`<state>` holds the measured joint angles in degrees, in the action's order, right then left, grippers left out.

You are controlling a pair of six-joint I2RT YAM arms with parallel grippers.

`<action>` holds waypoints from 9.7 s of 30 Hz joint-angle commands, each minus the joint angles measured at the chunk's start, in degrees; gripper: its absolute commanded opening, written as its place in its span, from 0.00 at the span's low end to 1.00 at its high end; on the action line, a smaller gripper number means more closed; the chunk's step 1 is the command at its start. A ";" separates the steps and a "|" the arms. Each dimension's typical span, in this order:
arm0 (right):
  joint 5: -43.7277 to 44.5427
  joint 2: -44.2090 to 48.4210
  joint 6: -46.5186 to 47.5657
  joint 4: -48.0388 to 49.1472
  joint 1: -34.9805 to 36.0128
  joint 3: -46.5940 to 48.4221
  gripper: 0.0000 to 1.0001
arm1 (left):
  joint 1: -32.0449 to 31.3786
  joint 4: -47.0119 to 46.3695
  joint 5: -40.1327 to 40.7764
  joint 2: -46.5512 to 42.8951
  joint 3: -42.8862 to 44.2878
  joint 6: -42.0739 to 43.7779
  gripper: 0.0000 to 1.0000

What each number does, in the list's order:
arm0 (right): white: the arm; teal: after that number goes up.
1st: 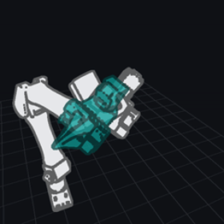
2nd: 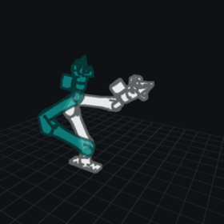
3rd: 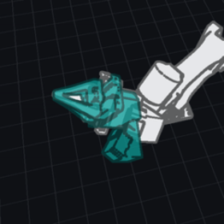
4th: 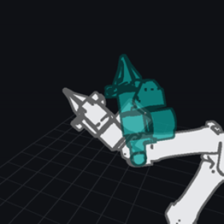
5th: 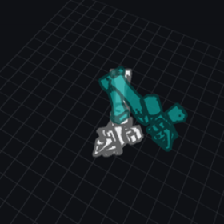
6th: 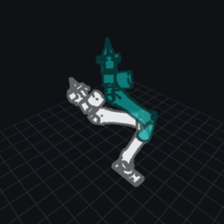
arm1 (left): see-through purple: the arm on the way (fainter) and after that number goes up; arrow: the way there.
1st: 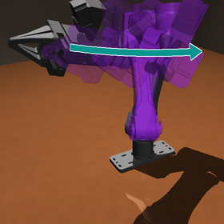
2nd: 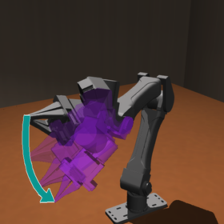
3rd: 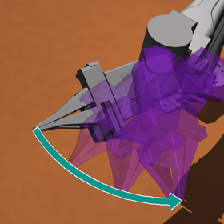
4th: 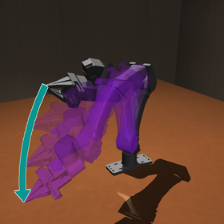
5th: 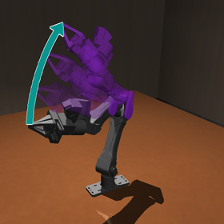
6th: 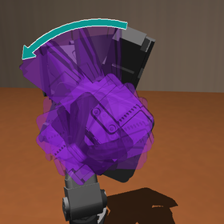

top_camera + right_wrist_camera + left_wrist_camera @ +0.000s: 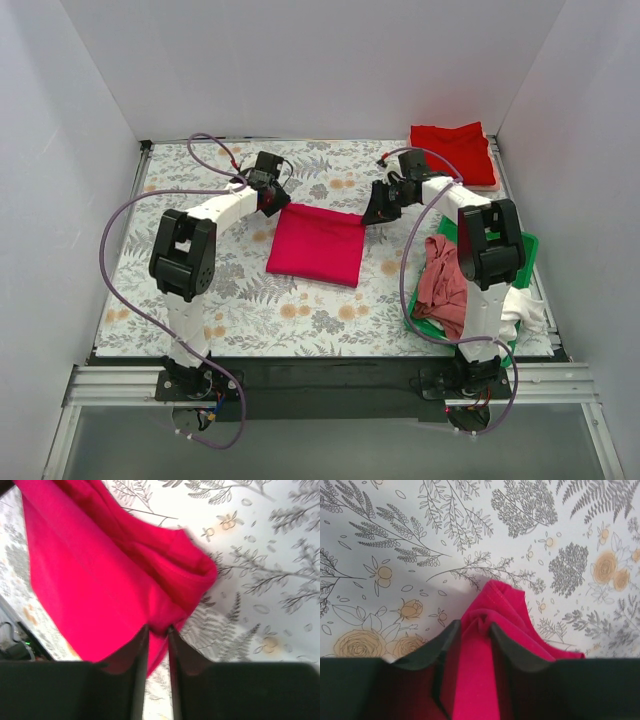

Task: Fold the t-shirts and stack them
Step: Fold the tshirt, then neatly place the folded tshirt to the corner

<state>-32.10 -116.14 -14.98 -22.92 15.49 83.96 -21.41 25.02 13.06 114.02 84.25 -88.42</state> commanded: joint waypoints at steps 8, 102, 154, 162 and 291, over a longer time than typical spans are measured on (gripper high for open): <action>3.18 2.22 3.03 1.03 -0.98 3.93 0.98 | 1.19 -0.05 2.59 -2.04 2.24 1.24 0.81; 51.33 3.20 -2.26 5.97 21.87 -9.54 0.01 | 0.40 -9.37 -13.76 -65.68 -60.61 -6.06 0.94; 76.83 -13.24 45.39 18.07 0.60 37.85 0.01 | 0.49 -1.90 -0.31 -55.66 -53.40 -10.81 0.94; 74.55 -11.83 46.54 20.37 0.51 38.99 0.01 | 0.40 -1.72 -1.20 -55.04 -54.36 -11.25 0.94; 72.88 -12.45 41.26 21.42 -6.52 36.54 0.01 | 0.49 -1.20 4.08 -49.07 -50.59 -9.66 0.95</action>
<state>40.53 -129.64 27.75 -5.85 10.22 120.79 -20.80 24.77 15.66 65.06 31.51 -98.41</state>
